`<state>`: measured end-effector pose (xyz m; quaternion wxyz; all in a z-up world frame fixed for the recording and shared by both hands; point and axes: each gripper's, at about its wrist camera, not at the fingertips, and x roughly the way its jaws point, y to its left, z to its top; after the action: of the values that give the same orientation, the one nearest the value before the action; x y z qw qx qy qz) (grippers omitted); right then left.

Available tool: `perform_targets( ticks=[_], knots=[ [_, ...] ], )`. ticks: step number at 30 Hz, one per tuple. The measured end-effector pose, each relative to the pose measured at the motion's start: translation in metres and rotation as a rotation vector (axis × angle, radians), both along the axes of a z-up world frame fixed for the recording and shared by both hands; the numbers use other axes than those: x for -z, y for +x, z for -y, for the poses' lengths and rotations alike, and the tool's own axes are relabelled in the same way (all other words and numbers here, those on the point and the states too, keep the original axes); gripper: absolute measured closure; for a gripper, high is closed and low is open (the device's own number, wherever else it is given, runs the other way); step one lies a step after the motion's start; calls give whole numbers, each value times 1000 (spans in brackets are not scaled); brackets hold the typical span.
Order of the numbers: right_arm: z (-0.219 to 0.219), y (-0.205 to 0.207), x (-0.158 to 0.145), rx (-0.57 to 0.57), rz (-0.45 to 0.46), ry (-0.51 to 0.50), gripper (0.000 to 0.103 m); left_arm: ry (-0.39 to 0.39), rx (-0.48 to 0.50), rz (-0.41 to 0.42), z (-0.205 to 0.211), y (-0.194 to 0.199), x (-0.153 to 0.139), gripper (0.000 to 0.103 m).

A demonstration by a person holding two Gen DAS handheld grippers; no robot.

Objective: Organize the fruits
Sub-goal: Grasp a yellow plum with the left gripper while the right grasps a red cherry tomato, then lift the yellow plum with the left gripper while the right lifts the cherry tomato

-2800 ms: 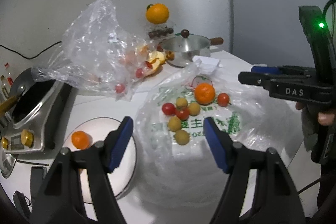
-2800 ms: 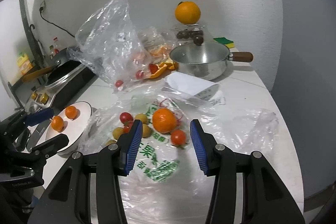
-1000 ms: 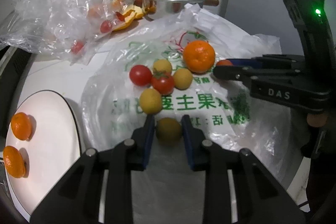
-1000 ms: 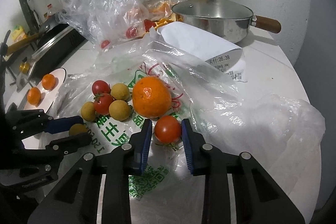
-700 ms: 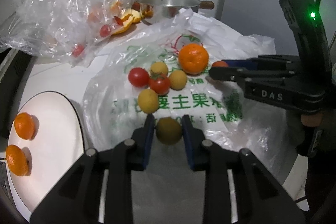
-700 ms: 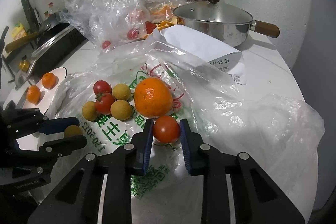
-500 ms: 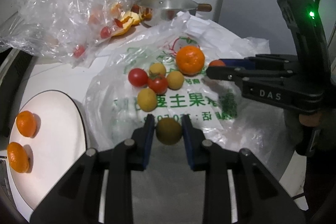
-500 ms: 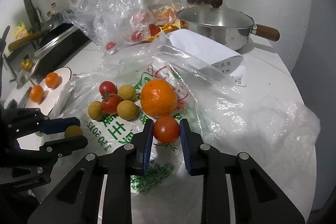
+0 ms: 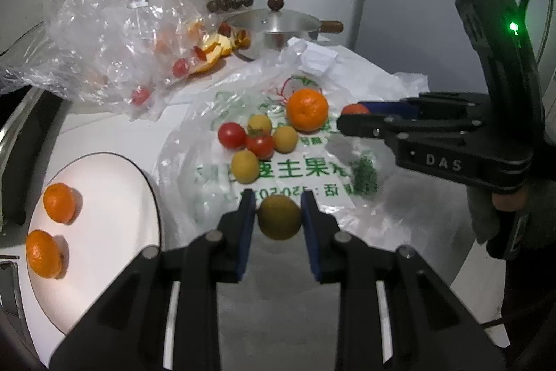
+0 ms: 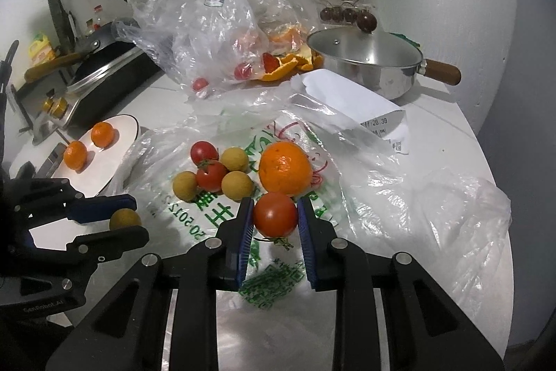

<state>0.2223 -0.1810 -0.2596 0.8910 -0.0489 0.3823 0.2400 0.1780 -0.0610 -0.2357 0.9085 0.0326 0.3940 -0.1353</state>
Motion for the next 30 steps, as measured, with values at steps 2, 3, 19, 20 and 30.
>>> perform_targets(
  ticks=[2, 3, 19, 20, 30],
  knots=[
    [-1, -3, -3, -2, 6, -2, 76, -3, 1, 3, 0, -3, -1, 75],
    [-2, -4, -4, -4, 8, -2, 76, -5, 2, 4, -1, -5, -2, 75],
    [-19, -25, -17, -23, 37, -18, 76, -17, -12, 29, -16, -26, -10, 75],
    [-21, -26, -18, -25, 39, -20, 76, -18, -15, 30, -18, -28, -9, 75],
    [-39, -35, -23, -45, 48, -36, 76, -34, -35, 45, -37, -39, -13, 75]
  ],
)
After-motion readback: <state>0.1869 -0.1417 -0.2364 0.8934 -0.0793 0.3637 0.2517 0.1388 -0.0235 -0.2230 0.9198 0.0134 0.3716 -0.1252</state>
